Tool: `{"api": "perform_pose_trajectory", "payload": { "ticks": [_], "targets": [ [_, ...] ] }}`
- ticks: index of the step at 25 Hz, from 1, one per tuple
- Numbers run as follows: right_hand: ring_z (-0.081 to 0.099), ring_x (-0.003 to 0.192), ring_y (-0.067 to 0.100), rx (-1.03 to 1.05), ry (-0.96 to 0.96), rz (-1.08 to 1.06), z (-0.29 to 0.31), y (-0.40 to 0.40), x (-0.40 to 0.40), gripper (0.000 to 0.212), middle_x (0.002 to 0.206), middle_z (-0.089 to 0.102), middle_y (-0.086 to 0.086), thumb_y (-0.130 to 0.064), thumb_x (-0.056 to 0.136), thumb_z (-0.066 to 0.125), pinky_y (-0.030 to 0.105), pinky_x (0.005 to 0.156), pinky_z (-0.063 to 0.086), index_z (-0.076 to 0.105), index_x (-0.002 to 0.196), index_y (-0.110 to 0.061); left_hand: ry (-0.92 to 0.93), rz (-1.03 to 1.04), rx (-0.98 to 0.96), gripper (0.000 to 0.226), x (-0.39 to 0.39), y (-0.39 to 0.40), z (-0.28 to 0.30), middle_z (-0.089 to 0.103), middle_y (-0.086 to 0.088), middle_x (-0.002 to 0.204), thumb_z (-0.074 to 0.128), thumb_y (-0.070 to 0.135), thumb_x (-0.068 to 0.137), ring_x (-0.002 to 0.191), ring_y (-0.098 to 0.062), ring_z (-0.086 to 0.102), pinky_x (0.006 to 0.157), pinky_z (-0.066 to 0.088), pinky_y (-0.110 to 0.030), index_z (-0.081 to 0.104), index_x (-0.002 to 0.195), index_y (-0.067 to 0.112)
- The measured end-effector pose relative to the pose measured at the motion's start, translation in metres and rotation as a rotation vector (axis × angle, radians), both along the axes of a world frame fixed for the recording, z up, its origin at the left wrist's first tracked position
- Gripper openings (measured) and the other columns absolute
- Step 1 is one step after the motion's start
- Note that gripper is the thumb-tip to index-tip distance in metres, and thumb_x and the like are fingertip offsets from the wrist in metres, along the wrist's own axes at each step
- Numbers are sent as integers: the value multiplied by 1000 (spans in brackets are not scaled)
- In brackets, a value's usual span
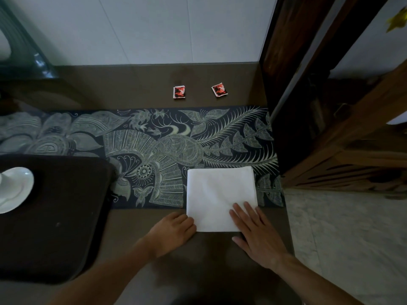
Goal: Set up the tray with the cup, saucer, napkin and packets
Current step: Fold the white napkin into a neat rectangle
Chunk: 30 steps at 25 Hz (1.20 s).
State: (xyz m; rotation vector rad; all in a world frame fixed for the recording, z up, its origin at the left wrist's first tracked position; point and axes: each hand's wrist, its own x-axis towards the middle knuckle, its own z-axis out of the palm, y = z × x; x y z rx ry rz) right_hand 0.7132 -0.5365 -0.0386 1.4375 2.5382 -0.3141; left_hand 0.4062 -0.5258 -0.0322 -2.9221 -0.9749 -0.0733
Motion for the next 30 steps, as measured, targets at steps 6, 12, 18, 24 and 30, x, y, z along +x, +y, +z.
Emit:
{"api": "perform_pose_trajectory", "payload": {
  "ticks": [6,12,18,24,30],
  "targets": [
    [17,147,29,5,19,-37,0,-22,-14,67,160,23,9,-58,99,24,50,114,16,28,151,-15,-71,63,-121,18,-8,-11,5,55,1,77,56,34,91,69,-20,51,66,43,-34,56,79,20],
    [10,149,27,47,83,-146,3,35,-60,61,161,13,9,-45,102,16,46,116,13,19,153,-11,-214,523,-261,48,60,25,-5,45,-11,147,37,35,100,138,-29,38,110,36,-47,48,139,10],
    [0,150,24,57,69,-248,-23,46,-62,68,164,2,6,-53,99,26,50,120,8,8,155,-18,-131,691,-345,64,63,28,-30,7,-10,162,25,45,100,149,-23,4,118,15,-47,13,153,11],
    [-4,150,28,62,50,-366,-25,61,-28,74,164,-5,3,-59,97,18,51,119,11,0,155,-17,-92,775,-338,75,43,30,-33,3,-9,163,27,56,96,149,-23,3,117,16,-50,8,154,13],
    [-1,150,27,126,92,-323,-17,70,-48,68,164,5,6,-52,100,22,52,120,5,6,155,-15,-112,772,-284,72,49,50,-22,5,-6,163,24,54,98,149,-21,3,119,8,-50,8,154,10]
  ]
}}
